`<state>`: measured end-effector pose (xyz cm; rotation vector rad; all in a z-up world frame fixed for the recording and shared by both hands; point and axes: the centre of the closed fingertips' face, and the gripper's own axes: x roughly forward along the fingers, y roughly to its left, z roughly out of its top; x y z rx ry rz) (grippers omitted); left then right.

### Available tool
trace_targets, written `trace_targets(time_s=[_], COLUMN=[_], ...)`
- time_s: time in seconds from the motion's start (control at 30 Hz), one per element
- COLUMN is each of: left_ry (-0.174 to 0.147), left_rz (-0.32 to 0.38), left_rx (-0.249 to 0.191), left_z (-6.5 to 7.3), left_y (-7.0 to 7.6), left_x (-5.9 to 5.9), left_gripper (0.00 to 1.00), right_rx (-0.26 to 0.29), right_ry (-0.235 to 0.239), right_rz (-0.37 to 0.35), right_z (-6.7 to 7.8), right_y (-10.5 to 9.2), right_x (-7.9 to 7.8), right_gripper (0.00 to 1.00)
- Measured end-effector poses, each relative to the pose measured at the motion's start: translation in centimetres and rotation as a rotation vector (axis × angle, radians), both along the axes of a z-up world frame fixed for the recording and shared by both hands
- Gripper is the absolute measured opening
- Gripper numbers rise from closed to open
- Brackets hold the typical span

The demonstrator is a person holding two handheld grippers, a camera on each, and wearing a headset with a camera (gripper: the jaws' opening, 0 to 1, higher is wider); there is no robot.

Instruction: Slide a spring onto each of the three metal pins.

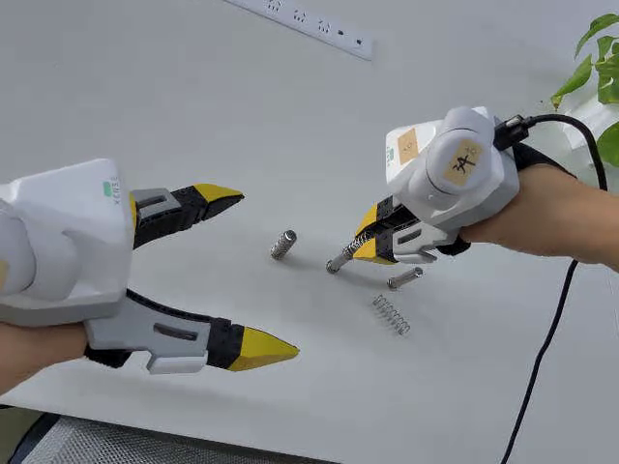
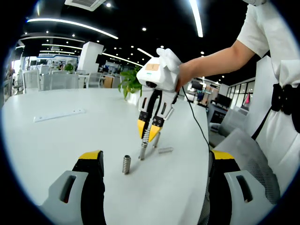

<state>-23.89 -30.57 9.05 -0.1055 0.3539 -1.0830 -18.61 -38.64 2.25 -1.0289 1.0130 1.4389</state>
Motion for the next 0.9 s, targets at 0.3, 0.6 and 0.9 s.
trace_targets(time_s=[0.3, 0.6, 0.9], left_ry=[0.004, 0.008, 0.011], left_rz=[-0.002, -0.004, -0.005], left_rx=[-0.002, -0.003, -0.003], left_z=[0.0, -0.1, -0.1], left_y=[0.0, 0.0, 0.0], left_x=[0.0, 0.0, -0.1], left_gripper=[0.91, 0.90, 0.90], right_rx=[-0.010, -0.013, -0.012], right_ry=[0.004, -0.002, -0.006], right_rz=[0.008, 0.012, 0.006], right_z=[-0.9, -1.9, -3.1], right_y=[0.0, 0.0, 0.1], right_x=[-0.1, -0.1, -0.2], right_gripper=[0.07, 0.07, 0.08])
